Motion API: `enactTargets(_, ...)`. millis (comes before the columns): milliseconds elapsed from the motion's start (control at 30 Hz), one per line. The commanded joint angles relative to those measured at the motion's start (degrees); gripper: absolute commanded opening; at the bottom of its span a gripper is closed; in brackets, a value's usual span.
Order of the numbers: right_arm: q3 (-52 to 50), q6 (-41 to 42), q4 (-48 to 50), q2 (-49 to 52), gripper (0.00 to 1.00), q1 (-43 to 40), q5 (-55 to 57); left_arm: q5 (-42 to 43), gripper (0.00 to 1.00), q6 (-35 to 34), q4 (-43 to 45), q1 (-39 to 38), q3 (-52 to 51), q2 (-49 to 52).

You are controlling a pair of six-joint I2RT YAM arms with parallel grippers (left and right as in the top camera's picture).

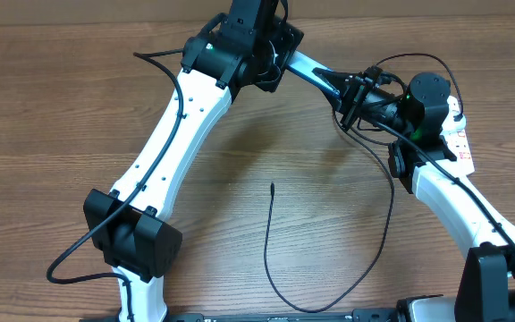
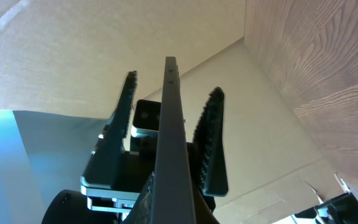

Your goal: Plug charger to phone and switch on socket

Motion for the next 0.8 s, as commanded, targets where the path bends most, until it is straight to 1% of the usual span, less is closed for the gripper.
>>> enactTargets(0,1.4,7.9,1.1,-0.6,0.04,0.3,0.4,-1.4,0.56,-0.4,0.3,-0.4,0.9,0.7)
enactTargets(67,1.4,7.9,1.1,-0.6,0.04,0.3,0.4,-1.8,0.52,-0.4,0.2,-0.4,0.9,0.7)
enactTargets(233,1.4,7.9,1.1,-0.6,0.04,0.3,0.4,-1.8,0.34,-0.4,0.2,-0.4,0.9,0.7)
enactTargets(400,1.4,7.9,1.1,-0.6,0.04,0.3,0.4,-1.8,0.20,-0.4,0.2,-0.4,0.9,0.7)
enactTargets(767,1.4,7.9,1.2,-0.6,0.04,0.3,0.4,-1.8,0.09,-0.4,0.2,-0.4,0.9,0.8)
